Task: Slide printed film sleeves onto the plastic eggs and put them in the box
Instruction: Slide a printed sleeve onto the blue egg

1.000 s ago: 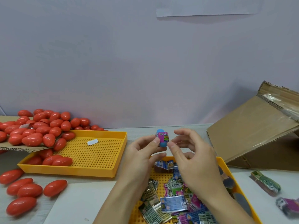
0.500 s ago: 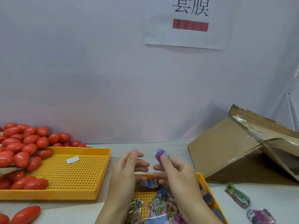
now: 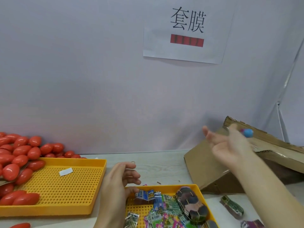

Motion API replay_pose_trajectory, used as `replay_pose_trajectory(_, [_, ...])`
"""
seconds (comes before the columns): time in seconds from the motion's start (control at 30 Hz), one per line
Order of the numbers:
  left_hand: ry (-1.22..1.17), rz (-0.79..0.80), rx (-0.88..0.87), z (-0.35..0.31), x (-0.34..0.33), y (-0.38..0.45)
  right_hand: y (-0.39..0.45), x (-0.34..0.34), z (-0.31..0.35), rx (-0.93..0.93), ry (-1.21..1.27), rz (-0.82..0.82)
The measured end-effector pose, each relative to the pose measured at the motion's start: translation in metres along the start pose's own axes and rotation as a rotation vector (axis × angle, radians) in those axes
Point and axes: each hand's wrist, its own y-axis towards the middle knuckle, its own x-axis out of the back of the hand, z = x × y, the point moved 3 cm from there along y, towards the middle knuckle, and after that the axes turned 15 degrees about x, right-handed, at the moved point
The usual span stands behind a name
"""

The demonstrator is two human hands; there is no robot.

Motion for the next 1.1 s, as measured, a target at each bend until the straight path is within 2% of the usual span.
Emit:
replay_pose_trajectory(0.13, [-0.016, 0.007, 0.007, 0.000, -0.003, -0.001, -0.050, 0.010, -0.066, -0.216, -0.474, 0.415])
replay_pose_trajectory(0.2, [-0.015, -0.011, -0.004, -0.002, -0.004, -0.002, -0.077, 0.008, -0.096, -0.258, -0.678, 0.576])
replay_pose_trajectory(0.27, [-0.003, -0.045, -0.019, -0.002, -0.005, -0.003, -0.096, 0.004, -0.118, -0.192, -0.824, 0.646])
replay_pose_trajectory(0.37, [-0.003, -0.093, -0.019, -0.002, -0.003, -0.003, -0.114, 0.003, -0.132, 0.045, -1.020, 0.696])
replay_pose_trajectory(0.43, [0.001, -0.092, -0.001, -0.002, -0.002, -0.003, -0.120, 0.003, -0.133, 0.188, -1.155, 0.804])
replay_pose_trajectory(0.5, [0.047, -0.072, 0.005, -0.002, -0.003, -0.003, -0.122, 0.001, -0.130, 0.245, -1.254, 0.939])
replay_pose_trajectory(0.7, [0.269, -0.071, -0.025, -0.009, -0.003, -0.009, -0.124, 0.002, -0.132, 0.332, -1.429, 1.202])
replay_pose_trajectory(0.8, [0.495, -0.082, -0.088, -0.023, 0.001, -0.013, -0.125, 0.000, -0.136, 0.286, -1.442, 1.252])
replay_pose_trajectory(0.97, [1.376, -0.160, -0.218, -0.064, 0.026, -0.003, -0.122, 0.002, -0.139, 0.204, -1.415, 1.288])
replay_pose_trajectory(1.03, [1.636, -0.206, -0.180, -0.081, 0.042, 0.022, -0.119, 0.001, -0.141, 0.169, -1.399, 1.317])
replay_pose_trajectory(1.1, [1.790, -0.246, -0.104, -0.095, 0.059, 0.053, -0.116, 0.000, -0.142, 0.144, -1.383, 1.340])
